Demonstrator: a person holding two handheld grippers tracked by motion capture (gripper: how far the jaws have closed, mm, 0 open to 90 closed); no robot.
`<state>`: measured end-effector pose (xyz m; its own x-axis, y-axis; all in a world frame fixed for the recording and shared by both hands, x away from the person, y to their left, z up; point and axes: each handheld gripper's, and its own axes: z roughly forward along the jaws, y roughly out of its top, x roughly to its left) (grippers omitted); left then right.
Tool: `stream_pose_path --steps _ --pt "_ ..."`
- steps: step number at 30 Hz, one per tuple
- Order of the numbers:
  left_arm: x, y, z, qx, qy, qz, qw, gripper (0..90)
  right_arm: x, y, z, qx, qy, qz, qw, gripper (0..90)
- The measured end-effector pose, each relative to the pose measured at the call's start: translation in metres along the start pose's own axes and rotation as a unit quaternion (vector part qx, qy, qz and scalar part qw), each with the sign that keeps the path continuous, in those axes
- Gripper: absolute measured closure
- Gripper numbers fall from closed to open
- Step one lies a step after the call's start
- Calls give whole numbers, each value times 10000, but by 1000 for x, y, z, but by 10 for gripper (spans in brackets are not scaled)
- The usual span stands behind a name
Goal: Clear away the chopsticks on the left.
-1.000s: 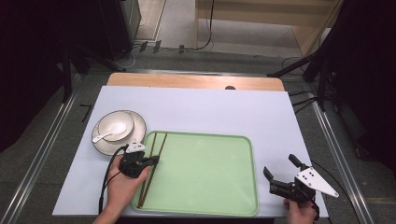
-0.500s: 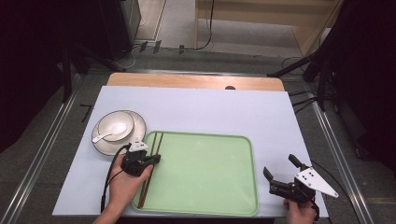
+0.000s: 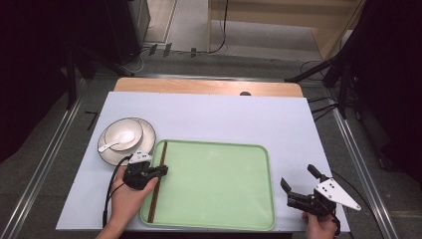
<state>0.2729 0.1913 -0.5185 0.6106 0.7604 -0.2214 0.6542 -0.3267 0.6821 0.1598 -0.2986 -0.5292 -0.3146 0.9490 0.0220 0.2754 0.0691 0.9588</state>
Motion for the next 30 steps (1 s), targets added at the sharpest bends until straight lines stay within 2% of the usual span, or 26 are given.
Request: stream_pose_path --steps 5,6,7,8,12,13,15,16,18,20,21,22,23,24,25,26,30 --pt "0 -1 -2 -72 -70 16 9999 787 0 0 -1 20 1 40 10000 1" --pt "0 -2 -5 -240 -144 48 9996 765 -1 0 -1 14 -6 37 10000 1" --pt "0 -2 -5 -240 -144 48 9996 747 -1 0 -1 14 -6 37 10000 1" --pt "0 -3 -9 -442 -174 94 9988 718 -1 -1 -1 2 -10 22 10000 1" --pt "4 -8 -22 -938 -164 261 9951 597 -1 -1 -1 -2 -22 17 10000 1" --pt "7 -9 -28 -1162 -139 303 9927 562 -1 -1 -1 0 -26 18 10000 1" --pt "11 -11 -37 -1347 -177 271 9904 441 -1 -1 -1 9 -29 33 10000 1" --pt "11 -11 -37 -1347 -177 271 9904 374 -2 -1 -1 10 -31 34 10000 1" --pt "14 -17 -49 -1472 -97 401 9883 216 -2 -1 -1 21 -36 54 10000 1" --pt "16 -22 -58 -1544 -163 495 9866 93 -2 -1 -1 16 -45 46 10000 1" --pt "16 -22 -58 -1544 -163 495 9866 29 -2 -1 0 12 -52 26 10000 1" --pt "18 -25 -65 -1536 -274 543 9863 0 -2 -1 0 17 -56 26 10000 1" --pt "20 -26 -68 -1577 -272 460 9860 0 -2 -1 0 14 -56 27 10000 1" --pt "20 -26 -68 -1577 -272 460 9860 0 -2 -1 0 14 -56 27 10000 1" --pt "22 -29 -73 -1645 -272 434 9850 0 -2 -1 0 15 -61 32 10000 1" --pt "25 -32 -79 -1732 -307 465 9833 0 -1 -1 0 24 -63 37 10000 1" --pt "29 -38 -87 -1793 -211 522 9822 0 -2 -1 0 11 -81 40 10000 1"
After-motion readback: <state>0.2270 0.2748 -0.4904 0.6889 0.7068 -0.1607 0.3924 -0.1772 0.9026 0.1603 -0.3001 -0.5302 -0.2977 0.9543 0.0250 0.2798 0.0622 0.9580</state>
